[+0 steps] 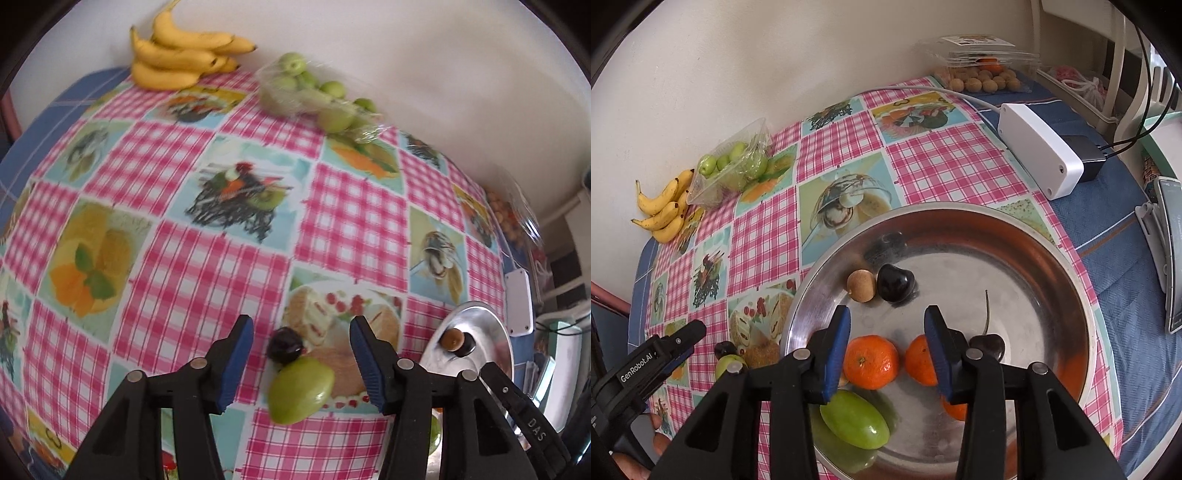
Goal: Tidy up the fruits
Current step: 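Withdraw both open grippers from the steel bowl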
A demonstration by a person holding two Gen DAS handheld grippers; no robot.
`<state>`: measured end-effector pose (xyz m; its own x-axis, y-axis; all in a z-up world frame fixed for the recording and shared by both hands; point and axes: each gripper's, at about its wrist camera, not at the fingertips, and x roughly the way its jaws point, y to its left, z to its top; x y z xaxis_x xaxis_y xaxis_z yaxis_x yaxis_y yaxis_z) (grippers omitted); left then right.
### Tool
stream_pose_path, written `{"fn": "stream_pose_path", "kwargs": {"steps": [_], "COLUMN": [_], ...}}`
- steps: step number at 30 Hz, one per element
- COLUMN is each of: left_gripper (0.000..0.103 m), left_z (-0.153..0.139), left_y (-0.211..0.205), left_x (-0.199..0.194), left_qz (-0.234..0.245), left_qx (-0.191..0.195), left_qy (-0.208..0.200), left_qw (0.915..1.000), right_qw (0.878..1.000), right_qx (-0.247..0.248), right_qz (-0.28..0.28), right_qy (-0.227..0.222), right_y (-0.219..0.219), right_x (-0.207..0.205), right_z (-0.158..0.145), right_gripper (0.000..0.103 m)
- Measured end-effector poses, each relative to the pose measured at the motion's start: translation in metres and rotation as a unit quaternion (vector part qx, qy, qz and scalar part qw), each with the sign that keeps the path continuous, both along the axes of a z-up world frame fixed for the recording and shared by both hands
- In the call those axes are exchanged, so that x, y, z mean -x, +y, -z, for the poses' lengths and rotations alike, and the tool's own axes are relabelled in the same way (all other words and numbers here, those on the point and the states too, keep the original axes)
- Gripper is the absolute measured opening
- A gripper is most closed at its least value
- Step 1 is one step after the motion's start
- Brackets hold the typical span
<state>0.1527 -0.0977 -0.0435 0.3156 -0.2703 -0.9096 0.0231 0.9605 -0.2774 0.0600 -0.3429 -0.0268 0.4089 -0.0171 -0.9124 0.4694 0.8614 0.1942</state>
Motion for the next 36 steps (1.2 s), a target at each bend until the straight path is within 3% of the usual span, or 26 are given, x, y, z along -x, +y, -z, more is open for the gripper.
{"fn": "stream_pose_path", "kwargs": {"steps": [1,3,4,5,12,20,21,23,36], "left_gripper": [0.064,0.074,0.079,0.082,0.101,0.103,0.103,0.103,0.103], "left_z": [0.002,0.004,0.005,0.006,0.01,0.014,0.014,0.016,0.015], "left_y": [0.002,0.003,0.004,0.004,0.008,0.014,0.014,0.015,0.013], "left_x": [0.0,0.001,0.001,0.0,0.0,-0.001,-0.001,-0.001,0.0], "left_qz": [-0.003,-0.005,-0.007,-0.009,-0.02,-0.031,-0.032,-0.034,-0.026], "left_qx": [-0.003,-0.011,-0.017,-0.023,-0.045,-0.069,-0.071,-0.076,-0.085], "left_qy": [0.004,0.006,0.007,0.008,0.006,0.004,0.004,0.003,-0.003], "left_qw": [1.0,0.9999,0.9998,0.9997,0.9988,0.9971,0.9969,0.9965,0.996], "right_qw": [1.0,1.0,1.0,1.0,1.0,1.0,1.0,1.0,1.0], "right_qx": [0.001,0.0,0.001,0.001,0.005,0.0,0.0,0.001,0.006], "right_qz": [-0.001,-0.004,-0.005,-0.006,-0.009,-0.004,-0.003,-0.002,-0.002], "right_qy": [0.001,0.003,0.002,0.001,0.012,0.02,0.02,0.019,0.016], "right_y": [0.0,0.001,0.001,0.001,0.001,0.001,0.001,0.0,0.0], "right_x": [0.0,-0.001,-0.001,-0.001,-0.003,-0.002,-0.002,-0.002,-0.001], "right_z": [0.0,0.001,0.001,0.001,0.005,0.008,0.009,0.009,0.008], "right_gripper": [0.043,0.057,0.07,0.073,0.082,0.084,0.086,0.1,0.101]}}
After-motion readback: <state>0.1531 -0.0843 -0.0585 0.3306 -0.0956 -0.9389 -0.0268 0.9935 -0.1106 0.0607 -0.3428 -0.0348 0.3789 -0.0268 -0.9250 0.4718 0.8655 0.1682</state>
